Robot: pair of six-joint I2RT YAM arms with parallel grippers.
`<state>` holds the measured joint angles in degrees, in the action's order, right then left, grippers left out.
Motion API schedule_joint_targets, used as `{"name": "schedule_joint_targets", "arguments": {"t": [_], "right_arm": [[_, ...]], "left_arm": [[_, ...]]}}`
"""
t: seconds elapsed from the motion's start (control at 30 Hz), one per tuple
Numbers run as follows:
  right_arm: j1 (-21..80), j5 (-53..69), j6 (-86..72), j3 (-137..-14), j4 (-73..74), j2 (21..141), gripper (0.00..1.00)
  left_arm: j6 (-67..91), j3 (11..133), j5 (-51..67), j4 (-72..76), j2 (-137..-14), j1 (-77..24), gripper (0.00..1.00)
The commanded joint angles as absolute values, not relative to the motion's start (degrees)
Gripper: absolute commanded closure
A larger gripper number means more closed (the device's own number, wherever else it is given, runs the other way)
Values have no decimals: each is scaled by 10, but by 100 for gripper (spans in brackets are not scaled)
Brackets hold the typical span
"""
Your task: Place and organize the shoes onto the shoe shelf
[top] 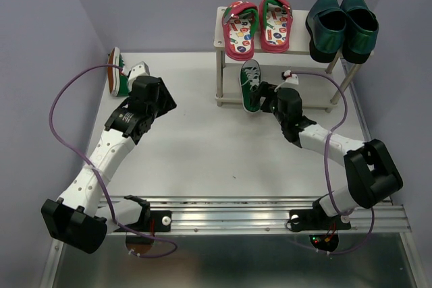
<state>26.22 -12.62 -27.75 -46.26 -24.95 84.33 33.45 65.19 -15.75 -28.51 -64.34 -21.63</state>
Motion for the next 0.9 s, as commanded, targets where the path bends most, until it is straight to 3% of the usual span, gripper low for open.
{"name": "schedule_joint_targets", "arguments": {"t": [0.0, 0.2, 0.43, 0.53, 0.63, 0.67, 0.7, 0.73, 0.87], "right_arm": [[269, -110, -265, -458, -272, 840, 11], [288, -148, -227, -472, -273, 877, 14], [294, -163, -221, -493, -262, 911, 32], [294, -176, -225, -492, -261, 911, 44], [294, -185, -229, -490, -265, 904, 69], [294, -190, -229, -494, -267, 900, 87], [294, -194, -232, -497, -267, 899, 94], [294, -199, -235, -503, -265, 899, 99], [294, -242, -263, -527, -258, 904, 99]], "left_arm": [[329, 648, -155, -265, -639, -213, 34], [330, 650, -154, -265, -642, -213, 34], [330, 649, -155, -265, -642, -213, 34], [332, 650, -154, -264, -644, -213, 34], [332, 650, -152, -262, -647, -213, 34], [331, 651, -152, -262, -649, -213, 34], [331, 651, -152, -262, -650, -213, 34], [331, 653, -152, -262, -650, -213, 34], [333, 651, -152, -262, -647, -213, 34]]}}
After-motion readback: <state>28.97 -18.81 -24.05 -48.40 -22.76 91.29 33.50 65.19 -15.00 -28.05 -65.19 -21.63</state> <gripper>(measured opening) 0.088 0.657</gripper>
